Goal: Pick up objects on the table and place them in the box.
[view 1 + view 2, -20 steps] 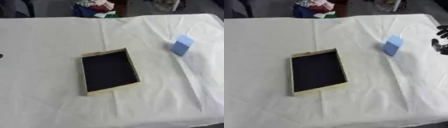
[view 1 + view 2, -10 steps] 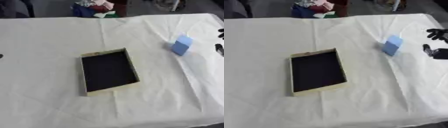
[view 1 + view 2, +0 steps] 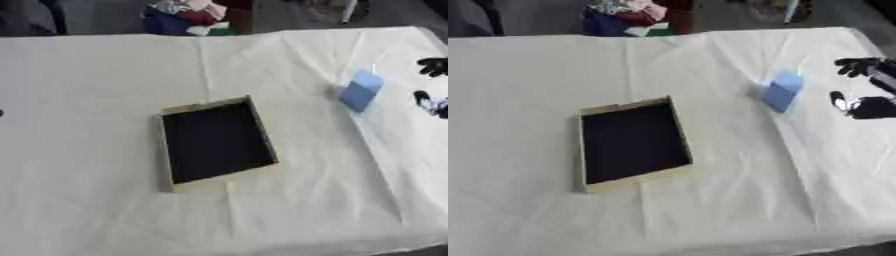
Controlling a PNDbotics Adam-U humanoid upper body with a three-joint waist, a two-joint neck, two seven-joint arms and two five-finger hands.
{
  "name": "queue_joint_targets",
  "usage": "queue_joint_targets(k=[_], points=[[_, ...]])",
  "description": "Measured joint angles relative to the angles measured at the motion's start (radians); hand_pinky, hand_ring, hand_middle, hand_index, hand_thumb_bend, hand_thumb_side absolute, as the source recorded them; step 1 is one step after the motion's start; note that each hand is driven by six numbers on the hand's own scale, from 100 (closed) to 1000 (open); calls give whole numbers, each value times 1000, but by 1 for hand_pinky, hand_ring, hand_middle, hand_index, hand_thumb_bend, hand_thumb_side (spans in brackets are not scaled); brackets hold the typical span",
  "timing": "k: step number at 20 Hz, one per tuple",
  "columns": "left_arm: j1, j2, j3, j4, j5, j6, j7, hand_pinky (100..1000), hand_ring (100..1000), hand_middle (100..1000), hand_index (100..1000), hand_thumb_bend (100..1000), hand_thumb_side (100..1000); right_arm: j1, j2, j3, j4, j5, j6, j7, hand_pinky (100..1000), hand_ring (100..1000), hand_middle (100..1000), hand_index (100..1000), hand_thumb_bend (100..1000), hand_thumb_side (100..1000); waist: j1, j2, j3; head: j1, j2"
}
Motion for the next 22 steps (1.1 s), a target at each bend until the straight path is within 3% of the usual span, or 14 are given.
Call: queue_joint_targets(k=[10, 22], points=[[0, 0, -2, 0, 0, 0, -1, 736, 565, 562, 676, 418, 675, -38, 7, 30, 27, 62, 5, 45, 927, 888, 889, 1000, 203, 523, -5, 0, 12, -6, 0], [-9, 0, -8, 0, 0, -1, -8, 737, 565, 560, 677, 417, 676, -56, 11, 26, 94, 24, 8, 30, 914, 888, 890, 1000, 240, 557, -10, 6, 33, -2, -1]])
